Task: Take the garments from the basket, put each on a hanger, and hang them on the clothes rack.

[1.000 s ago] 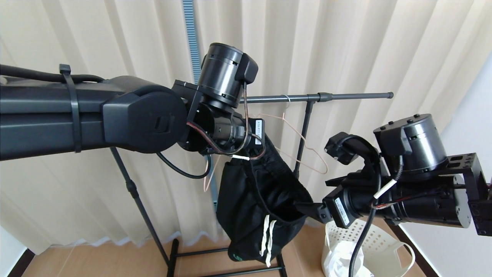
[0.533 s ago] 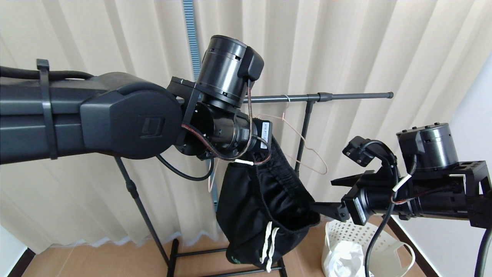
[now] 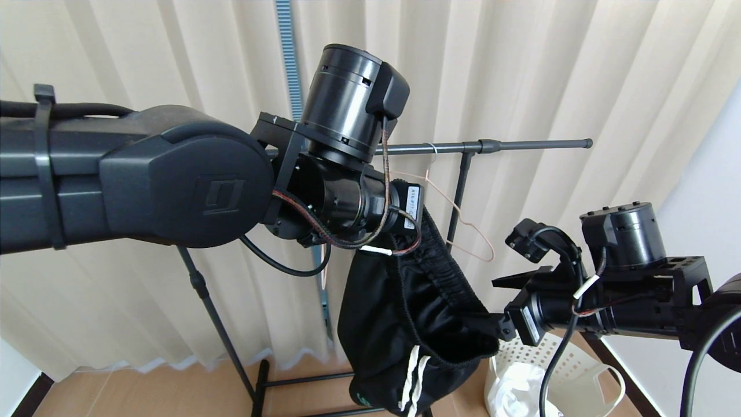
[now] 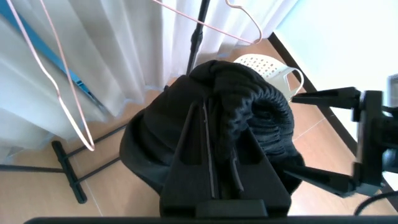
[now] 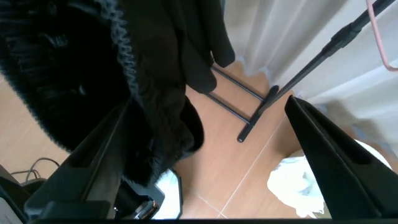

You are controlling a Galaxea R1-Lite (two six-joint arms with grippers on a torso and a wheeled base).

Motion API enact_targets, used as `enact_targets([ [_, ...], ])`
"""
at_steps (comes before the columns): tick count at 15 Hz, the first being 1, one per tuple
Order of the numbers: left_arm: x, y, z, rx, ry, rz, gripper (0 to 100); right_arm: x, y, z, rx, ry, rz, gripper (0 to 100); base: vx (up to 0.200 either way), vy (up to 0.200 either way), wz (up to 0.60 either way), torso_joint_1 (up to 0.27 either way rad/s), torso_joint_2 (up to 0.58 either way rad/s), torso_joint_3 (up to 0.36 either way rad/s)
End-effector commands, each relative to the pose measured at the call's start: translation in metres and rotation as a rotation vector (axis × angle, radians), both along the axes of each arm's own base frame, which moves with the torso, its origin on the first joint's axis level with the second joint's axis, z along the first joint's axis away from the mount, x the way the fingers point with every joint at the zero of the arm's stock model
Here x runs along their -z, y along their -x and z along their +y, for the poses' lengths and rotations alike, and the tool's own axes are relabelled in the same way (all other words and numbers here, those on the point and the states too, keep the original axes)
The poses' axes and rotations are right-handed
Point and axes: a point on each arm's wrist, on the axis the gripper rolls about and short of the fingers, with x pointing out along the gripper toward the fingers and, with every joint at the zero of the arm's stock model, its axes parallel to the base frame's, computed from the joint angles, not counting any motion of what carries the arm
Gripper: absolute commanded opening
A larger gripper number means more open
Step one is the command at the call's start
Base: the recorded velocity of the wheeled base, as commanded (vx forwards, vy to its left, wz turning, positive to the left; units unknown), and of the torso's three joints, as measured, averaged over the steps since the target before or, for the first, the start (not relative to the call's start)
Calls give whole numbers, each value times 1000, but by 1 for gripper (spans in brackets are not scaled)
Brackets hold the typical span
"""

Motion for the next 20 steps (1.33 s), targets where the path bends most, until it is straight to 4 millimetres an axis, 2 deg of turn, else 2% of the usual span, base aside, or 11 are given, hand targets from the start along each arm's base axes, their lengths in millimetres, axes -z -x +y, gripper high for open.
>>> enact_targets([
  [1,-3,2,1,2,3,-5,0,8,-3,1,1,13,26,100,0,0,0,0,0,0],
  [4,-3,2,1,4,3,-6,0,16,-8,3,1,25,47,100,0,0,0,0,0,0],
  [8,0,5,-1,13,-6,3,0,16,-16,6,9,-9,-15,100,0,0,0,0,0,0],
  [12,-1,11,7,12,-8,7,0,10,-24,-9,66,-15,-36,100,0,0,0,0,0,0],
  [18,-2,12,8,12,-7,6,0,10,-20,-10,59,-19,-30,100,0,0,0,0,0,0],
  [19,-1,12,7,14,-9,7,0,12,-18,-7,48,-18,-25,0,0,0,0,0,0,0],
  [20,-1,12,7,14,-9,7,0,12,-17,-4,39,-17,-22,0,0,0,0,0,0,0],
])
